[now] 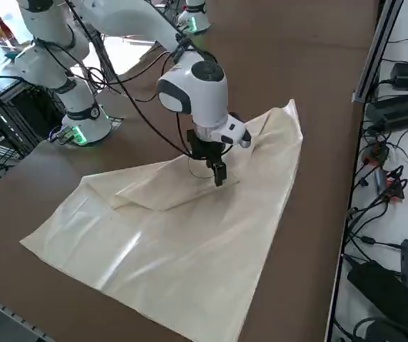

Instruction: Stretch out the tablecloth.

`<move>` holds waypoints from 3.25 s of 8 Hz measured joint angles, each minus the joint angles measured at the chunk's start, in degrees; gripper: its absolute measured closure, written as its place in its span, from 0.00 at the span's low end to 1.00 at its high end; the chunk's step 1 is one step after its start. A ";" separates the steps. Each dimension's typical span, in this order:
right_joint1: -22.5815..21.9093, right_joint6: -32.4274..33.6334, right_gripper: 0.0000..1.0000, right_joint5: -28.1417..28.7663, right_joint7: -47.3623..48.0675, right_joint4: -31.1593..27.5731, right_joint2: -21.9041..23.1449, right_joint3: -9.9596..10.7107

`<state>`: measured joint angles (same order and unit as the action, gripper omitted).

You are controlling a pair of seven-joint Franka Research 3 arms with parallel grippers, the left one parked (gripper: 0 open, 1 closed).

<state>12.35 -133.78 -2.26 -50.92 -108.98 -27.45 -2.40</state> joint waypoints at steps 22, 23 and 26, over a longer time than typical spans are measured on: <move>0.42 -1.28 0.14 0.24 48.79 -1.10 -4.74 0.26; 0.63 -1.31 0.15 0.19 48.76 -1.10 -4.76 0.27; 0.98 -1.58 0.33 -0.03 48.51 -1.05 -4.72 0.27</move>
<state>13.33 -135.35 -2.29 -2.41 -110.03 -32.17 -2.13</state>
